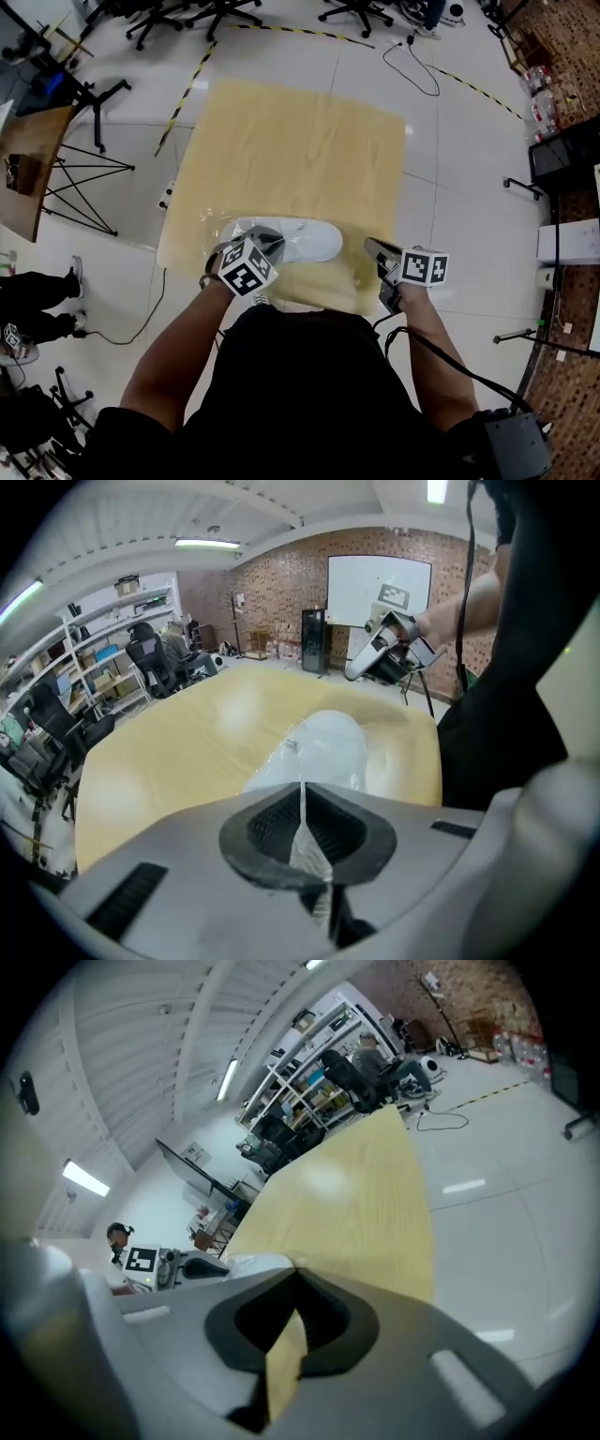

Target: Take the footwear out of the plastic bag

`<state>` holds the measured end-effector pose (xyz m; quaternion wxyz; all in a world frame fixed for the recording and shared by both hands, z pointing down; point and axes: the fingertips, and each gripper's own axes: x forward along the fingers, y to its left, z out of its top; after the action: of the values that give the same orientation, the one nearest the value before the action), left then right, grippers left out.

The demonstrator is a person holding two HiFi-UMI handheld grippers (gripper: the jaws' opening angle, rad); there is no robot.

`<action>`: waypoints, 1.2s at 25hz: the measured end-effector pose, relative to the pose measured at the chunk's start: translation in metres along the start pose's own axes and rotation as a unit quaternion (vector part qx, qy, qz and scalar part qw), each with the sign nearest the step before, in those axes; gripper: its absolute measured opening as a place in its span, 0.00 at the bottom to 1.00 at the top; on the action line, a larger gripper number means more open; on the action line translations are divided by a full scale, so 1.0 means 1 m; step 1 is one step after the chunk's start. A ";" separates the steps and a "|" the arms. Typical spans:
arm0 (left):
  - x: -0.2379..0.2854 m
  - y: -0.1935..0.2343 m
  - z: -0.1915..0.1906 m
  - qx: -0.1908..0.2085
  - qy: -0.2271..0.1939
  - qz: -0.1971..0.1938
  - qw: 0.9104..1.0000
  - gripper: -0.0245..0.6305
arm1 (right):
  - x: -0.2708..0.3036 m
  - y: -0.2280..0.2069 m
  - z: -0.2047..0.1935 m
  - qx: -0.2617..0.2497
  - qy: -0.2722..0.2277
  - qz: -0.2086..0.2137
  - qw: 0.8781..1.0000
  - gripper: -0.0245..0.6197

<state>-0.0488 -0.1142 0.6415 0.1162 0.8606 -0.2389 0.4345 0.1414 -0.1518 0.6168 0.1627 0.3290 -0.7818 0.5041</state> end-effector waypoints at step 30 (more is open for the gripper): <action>-0.002 -0.012 0.005 0.034 -0.007 -0.011 0.999 0.26 | -0.039 -0.067 -0.017 0.040 0.001 -0.129 0.991 0.19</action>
<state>-0.0399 -0.1052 0.6371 0.0900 0.8698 -0.2157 0.4346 0.2145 -0.1414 0.6468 0.2142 0.4330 -0.7118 0.5099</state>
